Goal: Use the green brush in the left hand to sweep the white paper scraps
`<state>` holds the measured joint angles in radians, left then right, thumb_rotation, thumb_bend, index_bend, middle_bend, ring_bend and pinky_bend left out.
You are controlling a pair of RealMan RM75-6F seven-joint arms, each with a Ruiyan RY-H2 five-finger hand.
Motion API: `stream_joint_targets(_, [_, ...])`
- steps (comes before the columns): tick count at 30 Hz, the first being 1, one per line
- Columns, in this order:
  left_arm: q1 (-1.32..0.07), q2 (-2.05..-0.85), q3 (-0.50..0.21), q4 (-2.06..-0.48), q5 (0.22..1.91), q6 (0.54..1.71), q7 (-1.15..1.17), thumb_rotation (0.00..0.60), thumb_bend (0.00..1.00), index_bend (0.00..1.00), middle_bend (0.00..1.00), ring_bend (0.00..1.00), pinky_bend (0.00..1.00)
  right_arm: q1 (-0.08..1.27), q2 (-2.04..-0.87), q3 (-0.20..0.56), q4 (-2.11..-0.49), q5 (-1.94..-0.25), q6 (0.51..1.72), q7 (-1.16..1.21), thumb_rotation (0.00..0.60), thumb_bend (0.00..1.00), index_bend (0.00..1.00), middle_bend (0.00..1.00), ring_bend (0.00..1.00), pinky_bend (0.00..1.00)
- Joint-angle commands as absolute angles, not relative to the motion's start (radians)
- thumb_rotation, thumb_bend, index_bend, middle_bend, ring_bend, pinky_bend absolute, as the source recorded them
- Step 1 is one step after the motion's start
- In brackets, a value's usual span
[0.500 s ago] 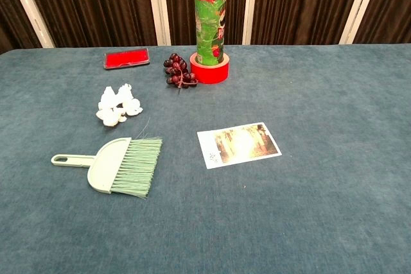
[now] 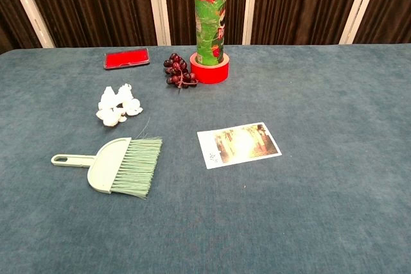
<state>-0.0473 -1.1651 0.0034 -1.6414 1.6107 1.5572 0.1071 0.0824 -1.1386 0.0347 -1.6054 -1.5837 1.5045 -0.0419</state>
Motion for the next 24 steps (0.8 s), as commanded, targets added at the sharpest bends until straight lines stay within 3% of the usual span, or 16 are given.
stream_joint_targets(1, [-0.051, -1.166, 0.003, -1.642, 1.613, 1.552, 0.113, 0.600, 0.02, 0.00, 0.00, 0.00, 0.06, 0.082, -1.139, 0.035, -1.605, -1.581, 1.503, -0.043, 0.600, 0.32, 0.00, 0.00, 0.00, 0.00])
stream_joint_targets(5, [-0.065, -1.166, 0.000, -1.653, 1.615, 1.534, 0.135, 0.600, 0.02, 0.00, 0.02, 0.02, 0.11, 0.083, -1.138, 0.038, -1.608, -1.576, 1.500, -0.039, 0.600, 0.32, 0.00, 0.00, 0.00, 0.00])
stream_joint_targets(6, [-0.069, -1.166, -0.003, -1.656, 1.616, 1.530, 0.143, 0.600, 0.03, 0.00, 0.09, 0.08, 0.20, 0.084, -1.137, 0.038, -1.608, -1.576, 1.500, -0.039, 0.600, 0.32, 0.00, 0.00, 0.00, 0.00])
stream_joint_targets(7, [-0.077, -1.167, -0.008, -1.665, 1.615, 1.522, 0.157, 0.600, 0.05, 0.00, 0.17, 0.17, 0.29, 0.085, -1.137, 0.038, -1.608, -1.576, 1.499, -0.039, 0.600, 0.32, 0.00, 0.00, 0.00, 0.00])
stream_joint_targets(9, [-0.099, -1.168, -0.024, -1.684, 1.605, 1.497, 0.196, 0.600, 0.13, 0.02, 0.51, 0.49, 0.61, 0.085, -1.139, 0.036, -1.606, -1.578, 1.497, -0.037, 0.600, 0.32, 0.00, 0.00, 0.00, 0.00])
stream_joint_targets(10, [-0.115, -1.171, -0.036, -1.699, 1.593, 1.474, 0.212, 0.600, 0.16, 0.05, 0.61, 0.59, 0.70, 0.085, -1.139, 0.036, -1.606, -1.579, 1.497, -0.037, 0.600, 0.32, 0.00, 0.00, 0.00, 0.00])
stream_joint_targets(12, [-0.181, -1.180, -0.072, -1.771, 1.492, 1.342, 0.221, 0.600, 0.19, 0.21, 0.82, 0.79, 0.86, 0.087, -1.138, 0.036, -1.609, -1.579, 1.495, -0.033, 0.600, 0.32, 0.00, 0.00, 0.00, 0.00])
stream_joint_targets(14, [-0.226, -1.186, -0.107, -1.803, 1.405, 1.265, 0.269, 0.600, 0.21, 0.32, 0.94, 0.90, 0.95, 0.088, -1.137, 0.036, -1.612, -1.579, 1.494, -0.032, 0.600, 0.32, 0.00, 0.00, 0.00, 0.00])
stream_joint_targets(18, [-0.303, -1.247, -0.145, -1.814, 1.266, 1.175, 0.417, 0.600, 0.26, 0.49, 1.00, 1.00, 1.00, 0.089, -1.136, 0.035, -1.614, -1.575, 1.488, -0.030, 0.600, 0.32, 0.00, 0.00, 0.00, 0.00])
stream_joint_targets(24, [-0.368, -1.323, -0.157, -1.796, 1.141, 1.134, 0.568, 0.600, 0.30, 0.50, 1.00, 1.00, 1.00, 0.088, -1.133, 0.036, -1.614, -1.572, 1.488, -0.019, 0.600, 0.32, 0.00, 0.00, 0.00, 0.00])
